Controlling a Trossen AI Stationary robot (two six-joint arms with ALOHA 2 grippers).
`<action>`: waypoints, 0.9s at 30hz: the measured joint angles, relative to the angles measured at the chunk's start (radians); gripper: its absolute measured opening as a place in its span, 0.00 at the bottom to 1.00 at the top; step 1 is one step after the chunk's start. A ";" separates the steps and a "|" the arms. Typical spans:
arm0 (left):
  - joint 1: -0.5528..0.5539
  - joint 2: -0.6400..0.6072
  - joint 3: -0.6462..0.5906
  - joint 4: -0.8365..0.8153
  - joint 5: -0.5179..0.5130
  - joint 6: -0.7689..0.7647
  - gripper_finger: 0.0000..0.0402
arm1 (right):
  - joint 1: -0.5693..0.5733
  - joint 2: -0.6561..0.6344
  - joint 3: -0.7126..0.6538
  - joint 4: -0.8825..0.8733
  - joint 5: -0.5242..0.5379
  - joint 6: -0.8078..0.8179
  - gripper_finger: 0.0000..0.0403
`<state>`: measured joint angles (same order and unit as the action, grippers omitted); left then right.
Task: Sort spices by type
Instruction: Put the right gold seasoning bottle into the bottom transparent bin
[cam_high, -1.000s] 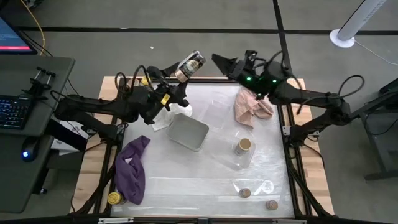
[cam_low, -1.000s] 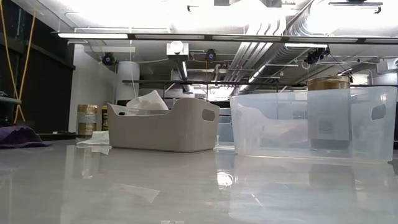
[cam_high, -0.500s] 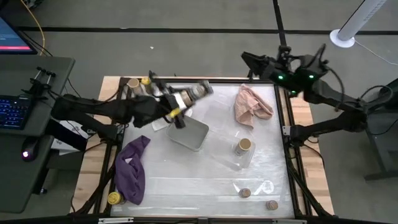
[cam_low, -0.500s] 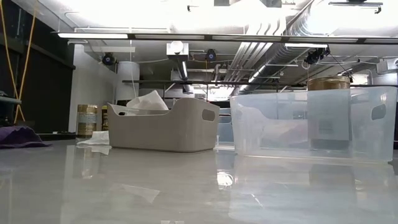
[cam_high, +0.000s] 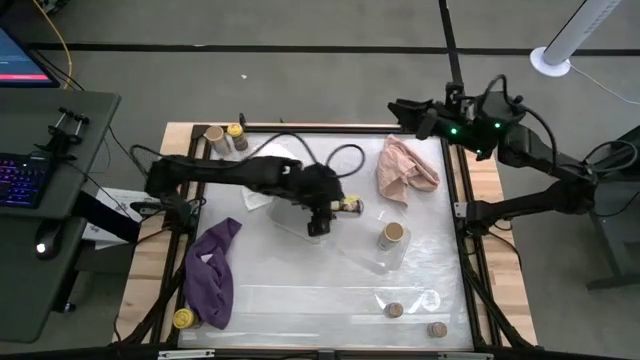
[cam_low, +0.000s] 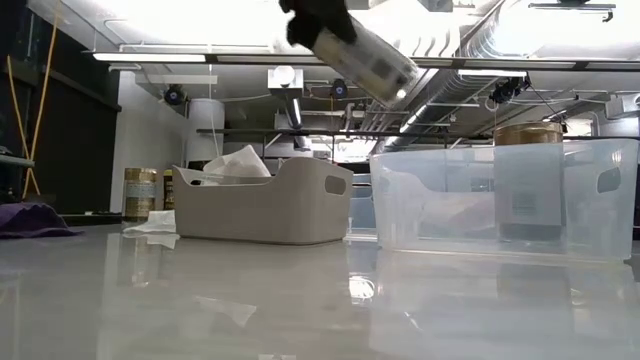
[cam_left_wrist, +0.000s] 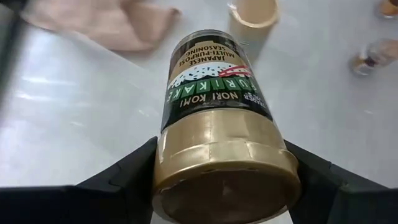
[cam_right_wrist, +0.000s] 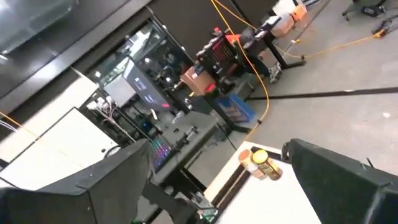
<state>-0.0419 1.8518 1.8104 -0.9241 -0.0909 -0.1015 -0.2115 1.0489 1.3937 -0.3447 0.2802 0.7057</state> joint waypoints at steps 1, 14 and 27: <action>0.003 0.027 0.019 -0.001 0.025 -0.002 0.62 | 0.000 0.000 0.000 -0.012 0.000 0.001 0.94; 0.012 0.178 0.111 0.028 0.108 0.009 0.62 | 0.057 0.004 0.000 -0.413 -0.155 -0.003 0.94; 0.042 0.182 0.100 0.052 0.112 0.082 0.62 | 0.380 0.038 -0.187 -0.832 0.043 0.269 0.26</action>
<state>0.0005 2.0335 1.9106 -0.8719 0.0216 -0.0199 0.1680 1.0874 1.2064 -1.1763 0.3236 0.9746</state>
